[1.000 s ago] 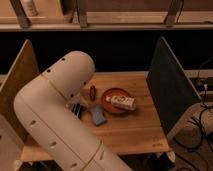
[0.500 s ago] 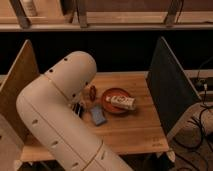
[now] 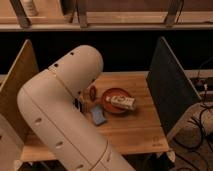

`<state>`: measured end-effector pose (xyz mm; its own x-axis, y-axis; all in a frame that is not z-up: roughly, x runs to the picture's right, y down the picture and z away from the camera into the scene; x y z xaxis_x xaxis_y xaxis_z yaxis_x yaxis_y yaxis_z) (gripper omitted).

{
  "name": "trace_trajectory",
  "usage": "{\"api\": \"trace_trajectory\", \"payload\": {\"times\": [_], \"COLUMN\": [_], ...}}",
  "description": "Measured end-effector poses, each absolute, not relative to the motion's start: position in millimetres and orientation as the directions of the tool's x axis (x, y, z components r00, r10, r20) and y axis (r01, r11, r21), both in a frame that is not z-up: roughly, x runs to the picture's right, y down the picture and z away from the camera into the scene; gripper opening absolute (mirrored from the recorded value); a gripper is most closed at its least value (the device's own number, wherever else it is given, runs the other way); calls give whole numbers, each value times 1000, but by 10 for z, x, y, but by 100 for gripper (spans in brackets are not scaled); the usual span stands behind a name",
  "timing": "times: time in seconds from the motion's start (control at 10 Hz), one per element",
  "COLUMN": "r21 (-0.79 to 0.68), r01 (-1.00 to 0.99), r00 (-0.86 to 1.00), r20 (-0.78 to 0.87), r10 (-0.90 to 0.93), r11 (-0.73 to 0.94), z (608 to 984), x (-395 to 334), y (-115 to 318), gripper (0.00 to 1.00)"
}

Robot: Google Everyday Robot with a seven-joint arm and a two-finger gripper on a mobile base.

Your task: Place the eraser in the ceramic cup

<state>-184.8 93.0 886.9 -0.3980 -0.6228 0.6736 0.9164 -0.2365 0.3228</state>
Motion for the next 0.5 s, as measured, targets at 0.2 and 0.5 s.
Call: {"api": "trace_trajectory", "payload": {"times": [0.2, 0.5], "r21": [346, 381], "r01": [904, 878], "r00": [-422, -472], "r20": [639, 575], "r10": [-643, -668], "r11": [-249, -291], "z": [8693, 8314], "x": [-1925, -2092], "y": [763, 464], "gripper": [0, 0]}}
